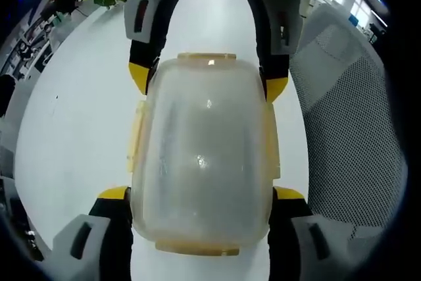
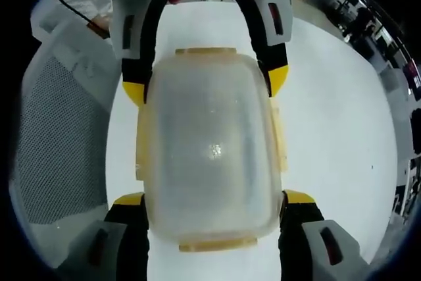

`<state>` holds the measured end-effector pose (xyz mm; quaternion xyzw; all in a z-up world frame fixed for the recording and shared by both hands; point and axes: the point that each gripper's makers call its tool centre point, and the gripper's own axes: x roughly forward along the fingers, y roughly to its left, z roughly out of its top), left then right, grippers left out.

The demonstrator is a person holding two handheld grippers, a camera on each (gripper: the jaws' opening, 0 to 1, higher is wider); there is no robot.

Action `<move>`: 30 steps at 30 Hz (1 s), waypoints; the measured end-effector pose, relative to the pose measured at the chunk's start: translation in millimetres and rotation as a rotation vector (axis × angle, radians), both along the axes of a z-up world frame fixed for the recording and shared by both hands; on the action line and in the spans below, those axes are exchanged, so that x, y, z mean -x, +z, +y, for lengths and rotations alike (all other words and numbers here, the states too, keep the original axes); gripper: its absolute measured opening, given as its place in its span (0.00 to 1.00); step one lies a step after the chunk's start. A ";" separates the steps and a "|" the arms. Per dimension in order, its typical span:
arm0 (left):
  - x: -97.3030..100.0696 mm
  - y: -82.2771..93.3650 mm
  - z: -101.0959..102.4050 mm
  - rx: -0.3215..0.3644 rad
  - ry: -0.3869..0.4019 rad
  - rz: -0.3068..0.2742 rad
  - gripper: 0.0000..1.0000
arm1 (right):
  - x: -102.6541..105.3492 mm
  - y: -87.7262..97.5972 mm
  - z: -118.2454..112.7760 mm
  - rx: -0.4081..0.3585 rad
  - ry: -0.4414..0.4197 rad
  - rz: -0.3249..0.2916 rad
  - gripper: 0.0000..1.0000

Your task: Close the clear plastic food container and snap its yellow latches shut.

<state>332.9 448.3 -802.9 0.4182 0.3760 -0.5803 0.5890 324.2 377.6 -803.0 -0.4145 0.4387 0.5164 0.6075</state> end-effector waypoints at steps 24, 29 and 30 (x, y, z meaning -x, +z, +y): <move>-17.7 -0.4 -4.3 0.005 0.006 0.004 0.86 | -17.9 0.2 -3.0 -0.028 0.000 0.006 0.83; -24.6 -1.5 -6.7 0.002 0.010 0.007 0.86 | -25.1 -0.7 -5.3 -0.008 0.002 0.008 0.83; -26.5 -1.7 -7.2 0.001 0.011 0.006 0.86 | -26.6 -0.7 -6.0 -0.007 0.001 0.008 0.83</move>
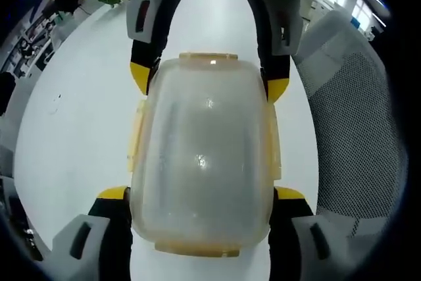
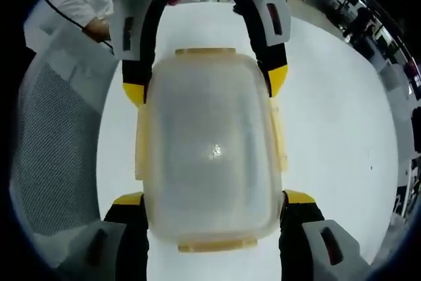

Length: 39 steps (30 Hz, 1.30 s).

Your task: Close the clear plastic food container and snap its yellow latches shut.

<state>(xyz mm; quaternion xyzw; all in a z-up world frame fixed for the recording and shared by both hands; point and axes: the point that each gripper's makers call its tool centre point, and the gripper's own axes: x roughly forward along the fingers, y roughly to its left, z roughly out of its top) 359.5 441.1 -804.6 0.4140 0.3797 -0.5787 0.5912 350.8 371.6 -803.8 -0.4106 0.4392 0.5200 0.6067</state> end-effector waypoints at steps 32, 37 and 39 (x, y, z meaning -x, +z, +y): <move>-44.6 0.8 -9.8 0.022 -0.004 0.000 0.87 | -43.1 -0.6 -9.2 0.009 -0.027 0.005 0.84; -48.9 0.7 -10.4 0.018 -0.008 -0.001 0.87 | -47.0 -0.5 -9.7 0.001 -0.032 0.002 0.84; -51.4 0.7 -10.7 0.017 -0.007 -0.002 0.87 | -49.2 -0.1 -9.6 0.000 -0.033 0.000 0.84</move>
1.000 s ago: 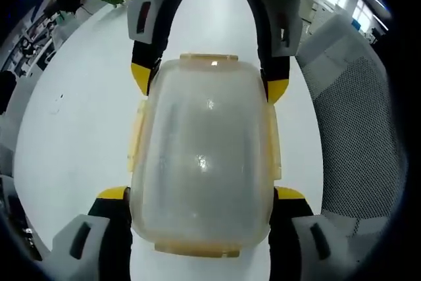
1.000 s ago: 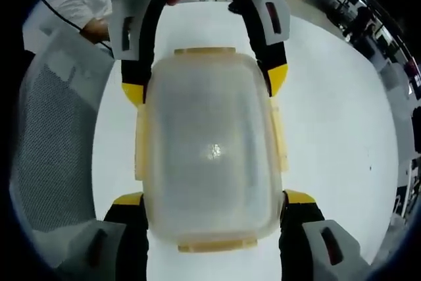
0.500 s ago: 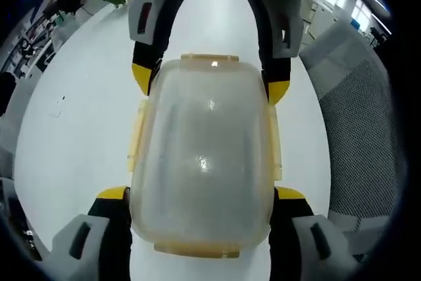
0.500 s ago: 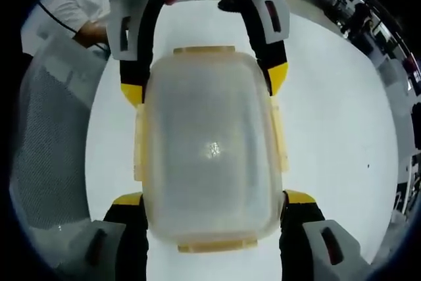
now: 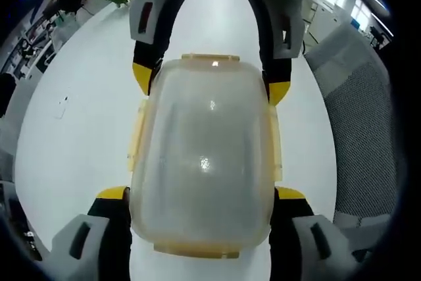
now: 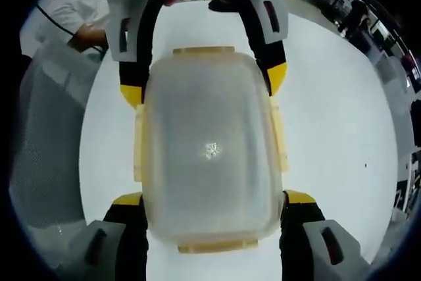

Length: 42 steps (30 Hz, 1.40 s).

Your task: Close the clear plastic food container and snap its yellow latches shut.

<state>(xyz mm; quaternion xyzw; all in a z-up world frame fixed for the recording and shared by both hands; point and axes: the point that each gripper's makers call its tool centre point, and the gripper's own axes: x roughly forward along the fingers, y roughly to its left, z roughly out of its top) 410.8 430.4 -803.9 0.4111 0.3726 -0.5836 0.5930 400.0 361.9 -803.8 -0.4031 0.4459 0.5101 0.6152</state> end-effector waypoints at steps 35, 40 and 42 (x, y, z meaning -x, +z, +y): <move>-42.3 -1.2 -0.7 -0.025 -0.007 -0.010 0.88 | -41.3 0.5 -0.1 -0.003 -0.021 -0.011 0.84; -49.8 -1.2 -0.7 -0.027 -0.003 -0.011 0.89 | -49.4 0.6 -0.7 -0.016 -0.023 -0.014 0.84; -51.9 -1.5 -1.1 -0.026 -0.003 -0.012 0.89 | -51.1 1.3 -0.9 -0.020 -0.023 -0.015 0.84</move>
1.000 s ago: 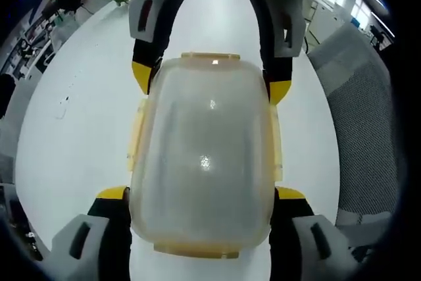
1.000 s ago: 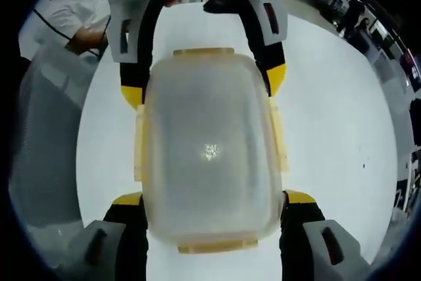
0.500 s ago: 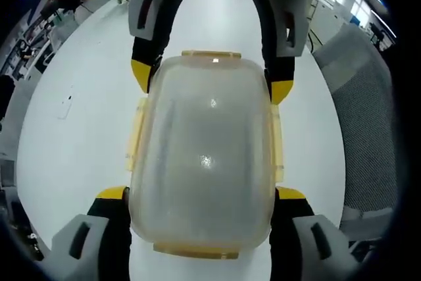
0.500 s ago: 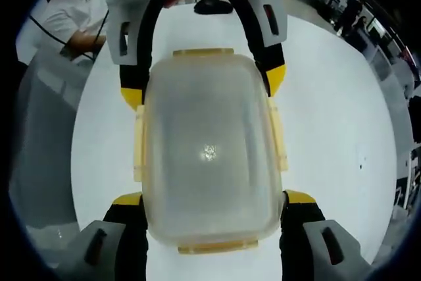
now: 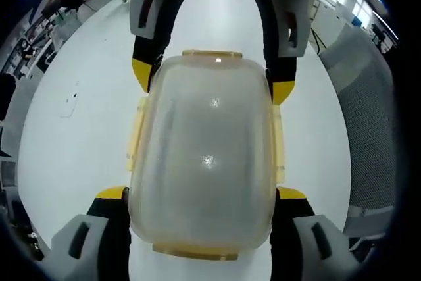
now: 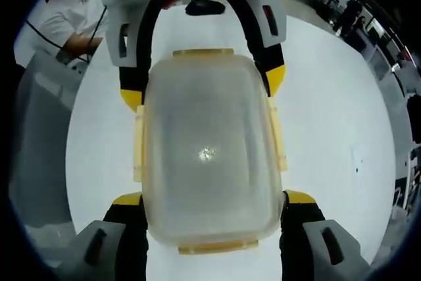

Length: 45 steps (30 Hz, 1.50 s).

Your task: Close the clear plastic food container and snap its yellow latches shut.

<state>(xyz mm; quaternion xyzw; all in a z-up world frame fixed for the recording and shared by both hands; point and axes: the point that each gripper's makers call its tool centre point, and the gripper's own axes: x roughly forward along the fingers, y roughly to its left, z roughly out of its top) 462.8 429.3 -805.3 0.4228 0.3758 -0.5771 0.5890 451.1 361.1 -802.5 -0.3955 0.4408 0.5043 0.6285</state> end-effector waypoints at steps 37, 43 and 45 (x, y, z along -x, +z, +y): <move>-51.8 -4.6 -5.0 -0.052 0.022 -0.003 0.90 | -52.2 -0.6 -3.6 -0.046 0.010 -0.012 0.84; -50.2 -3.4 -3.0 -0.039 0.024 -0.003 0.90 | -51.1 -0.4 -3.1 -0.043 0.011 -0.015 0.84; -50.0 -3.2 -3.5 -0.028 0.024 -0.003 0.90 | -50.5 0.2 -2.9 -0.043 0.009 -0.015 0.84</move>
